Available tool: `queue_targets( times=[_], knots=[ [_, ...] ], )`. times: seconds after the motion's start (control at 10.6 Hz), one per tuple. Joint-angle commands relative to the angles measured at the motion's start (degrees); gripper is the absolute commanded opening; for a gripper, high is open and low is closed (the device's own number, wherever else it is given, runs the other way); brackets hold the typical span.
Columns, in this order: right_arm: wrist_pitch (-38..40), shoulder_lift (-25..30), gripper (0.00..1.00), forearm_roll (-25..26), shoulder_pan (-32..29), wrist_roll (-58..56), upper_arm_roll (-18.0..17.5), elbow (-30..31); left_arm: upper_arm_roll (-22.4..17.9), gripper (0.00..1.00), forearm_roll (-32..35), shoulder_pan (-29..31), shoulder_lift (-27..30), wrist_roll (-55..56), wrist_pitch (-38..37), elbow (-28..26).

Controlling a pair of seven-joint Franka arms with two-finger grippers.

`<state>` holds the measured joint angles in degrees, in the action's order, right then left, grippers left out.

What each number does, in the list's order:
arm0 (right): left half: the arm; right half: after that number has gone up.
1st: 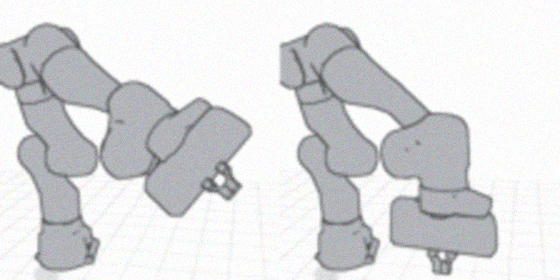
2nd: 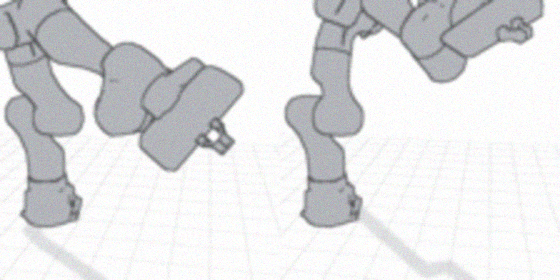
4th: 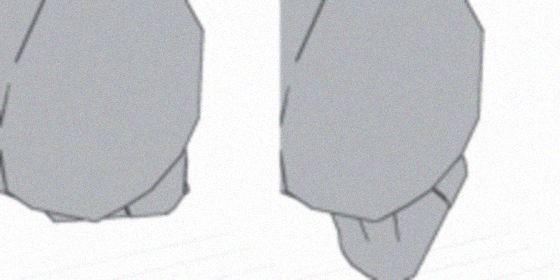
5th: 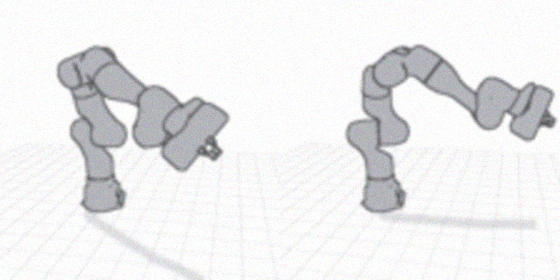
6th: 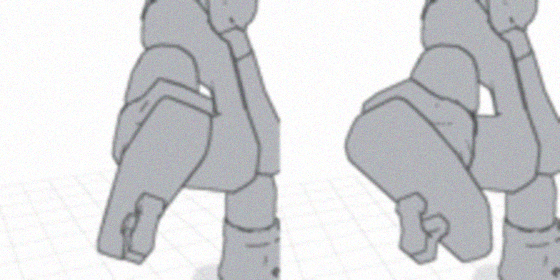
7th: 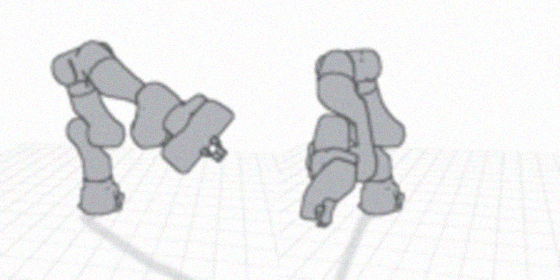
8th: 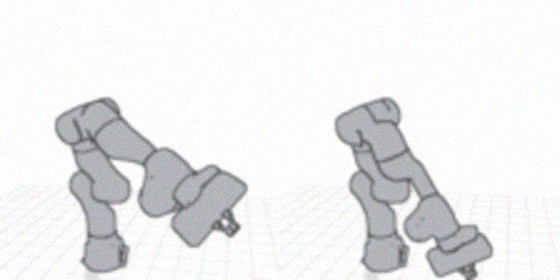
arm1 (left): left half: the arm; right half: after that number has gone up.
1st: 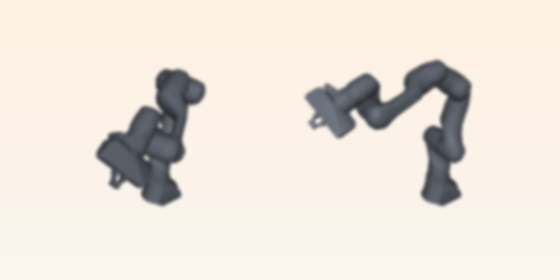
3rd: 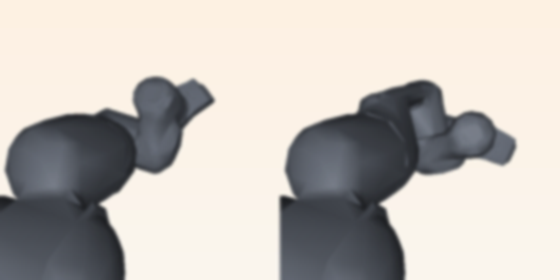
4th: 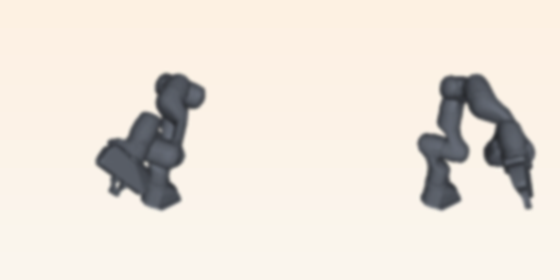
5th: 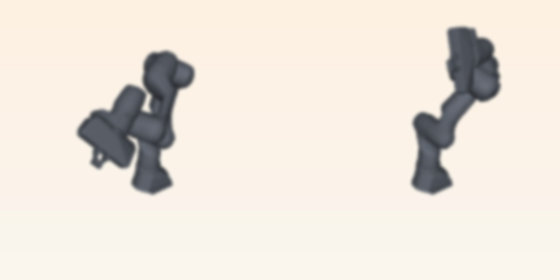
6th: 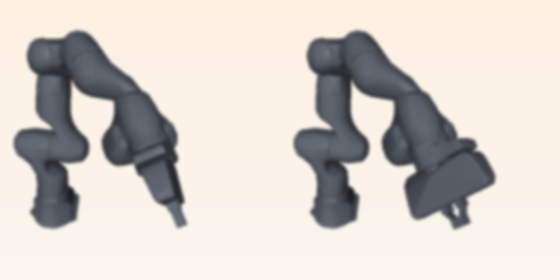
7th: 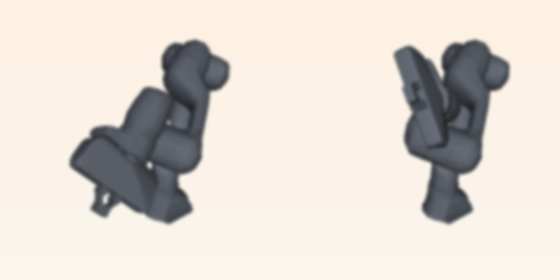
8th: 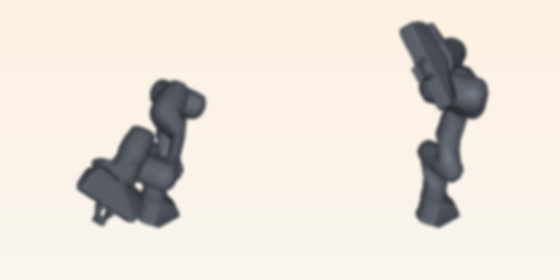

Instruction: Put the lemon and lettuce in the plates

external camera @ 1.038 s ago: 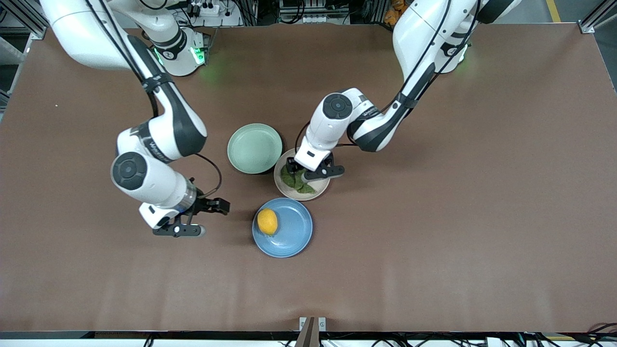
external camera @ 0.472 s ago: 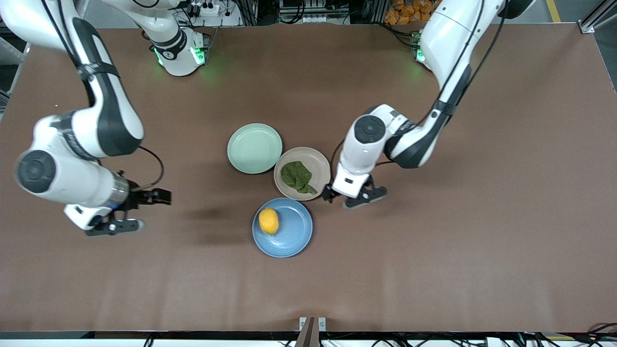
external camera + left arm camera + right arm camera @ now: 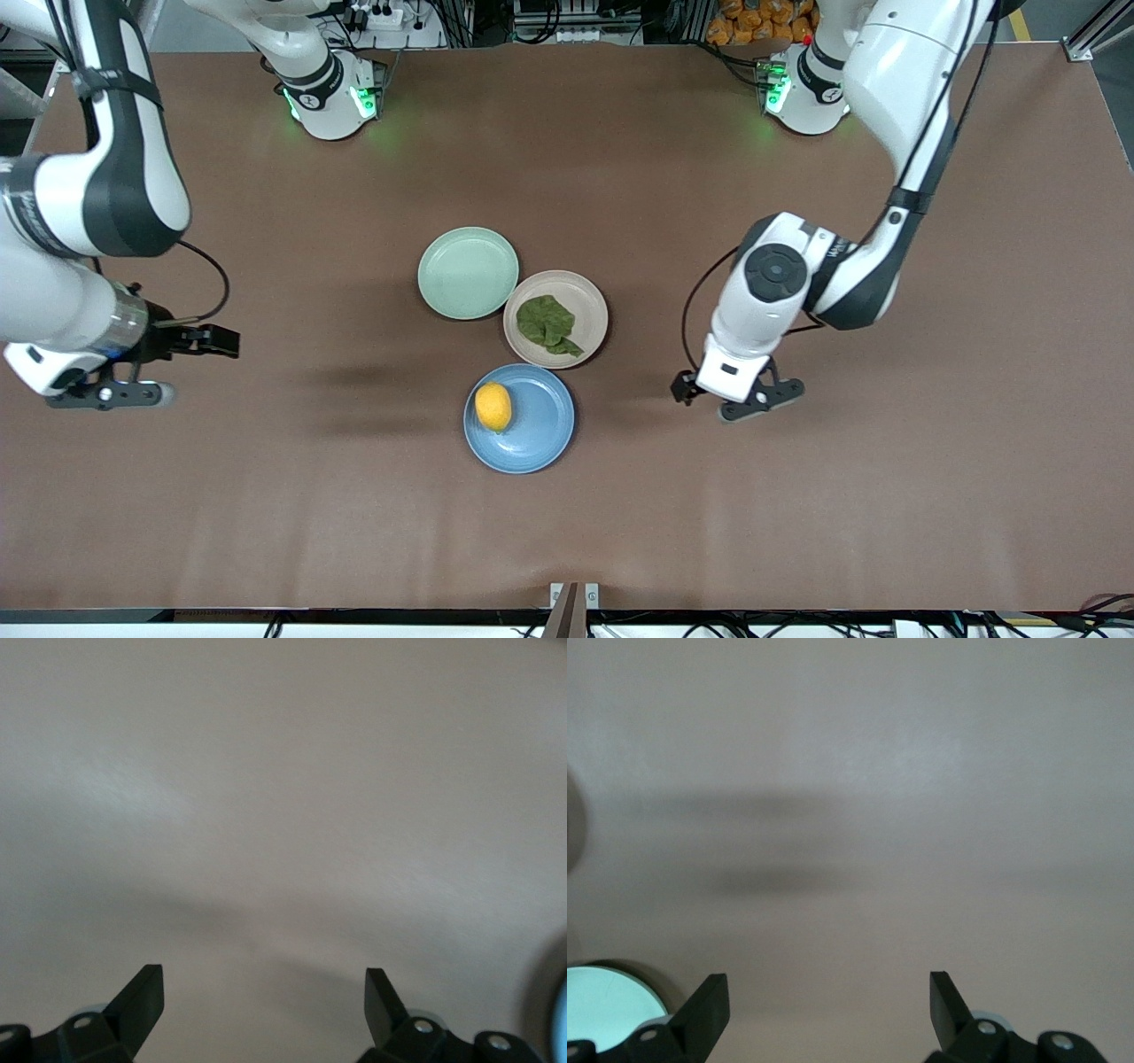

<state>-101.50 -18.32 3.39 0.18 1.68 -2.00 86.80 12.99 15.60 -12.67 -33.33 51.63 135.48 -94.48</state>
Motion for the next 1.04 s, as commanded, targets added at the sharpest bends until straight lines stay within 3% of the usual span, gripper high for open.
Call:
queue_targets(
  times=[0.0,0.19,0.38,0.57,0.94],
  knots=[
    [8.3,1.4,1.00,0.8,1.1,0.2,0.9,-5.7,0.7,1.00,0.9,3.7,1.2,-7.0,-3.6,-0.1],
    [14.5,1.9,1.00,1.3,1.1,0.3,1.2,-9.7,0.7,1.00,-0.5,5.1,2.5,-12.1,-7.8,-0.1],
    [15.1,5.2,1.00,4.9,1.3,2.4,0.9,-10.0,1.2,1.00,-2.9,8.3,4.2,-17.6,-14.8,-0.4],
    [14.7,7.7,1.00,4.2,1.1,3.7,1.0,-9.8,-0.5,1.00,-7.6,9.1,7.0,-25.9,-24.4,-1.7],
    [14.9,11.1,1.00,4.2,0.7,3.4,1.9,-8.9,-4.3,1.00,-10.9,8.7,18.0,-29.6,-25.6,-16.4]
  ],
)
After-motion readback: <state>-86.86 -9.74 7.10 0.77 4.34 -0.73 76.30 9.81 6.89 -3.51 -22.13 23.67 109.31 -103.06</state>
